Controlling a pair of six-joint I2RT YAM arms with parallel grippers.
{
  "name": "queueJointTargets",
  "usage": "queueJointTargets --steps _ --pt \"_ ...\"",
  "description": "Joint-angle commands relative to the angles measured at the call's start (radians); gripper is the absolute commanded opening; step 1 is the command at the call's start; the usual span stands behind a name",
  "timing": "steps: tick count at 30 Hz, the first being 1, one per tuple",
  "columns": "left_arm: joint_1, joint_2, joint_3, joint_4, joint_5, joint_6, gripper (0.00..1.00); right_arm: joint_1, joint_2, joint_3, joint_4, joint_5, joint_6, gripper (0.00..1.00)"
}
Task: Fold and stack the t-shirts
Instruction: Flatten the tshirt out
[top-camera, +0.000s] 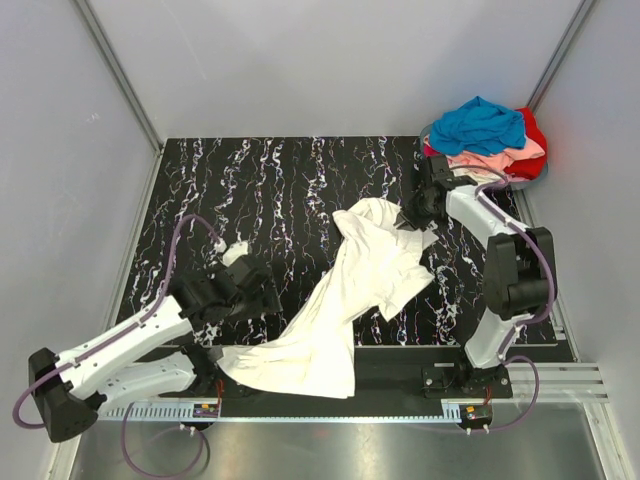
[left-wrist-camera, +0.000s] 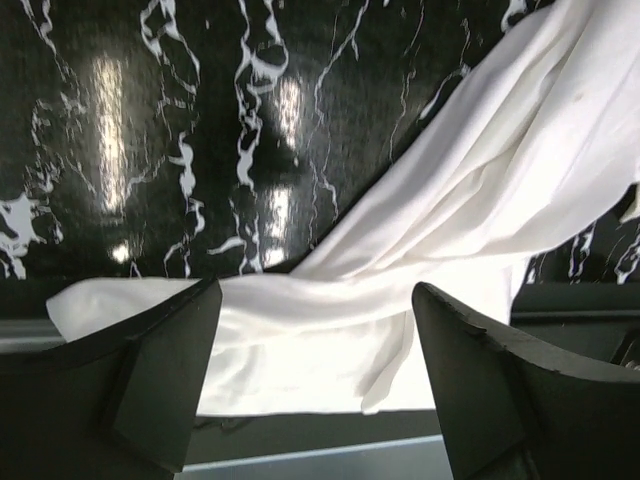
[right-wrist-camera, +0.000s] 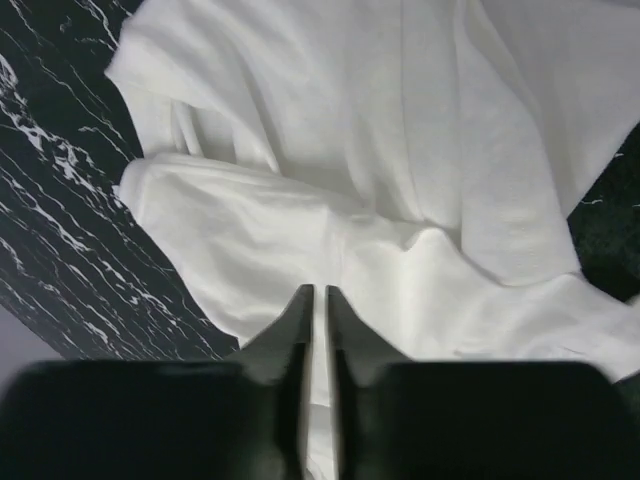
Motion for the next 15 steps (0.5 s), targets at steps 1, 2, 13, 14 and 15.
queueJointTargets --steps 1,2,13,14,15 --pt "-0.094 0.017 -0.003 -0.06 -0.021 -0.118 0.83 -0.018 -0.099 0.03 -0.091 0.098 -0.062 0.31" --pt "-0.116 0.032 0.001 -0.075 -0.028 -0.136 0.83 -0.027 -0.127 0.001 -0.096 0.109 -0.067 0.39" --pt "-0.297 0.066 -0.039 -0.031 -0.05 -0.265 0.83 -0.334 -0.396 -0.453 -0.017 0.0 -0.188 0.56" --pt "-0.3 0.069 -0.044 -0.025 -0.05 -0.264 0.83 -0.337 -0.394 -0.466 -0.011 -0.005 -0.196 0.56" --pt "-0.301 0.071 -0.047 -0.023 -0.051 -0.264 0.84 -0.337 -0.388 -0.479 0.002 -0.018 -0.194 0.56"
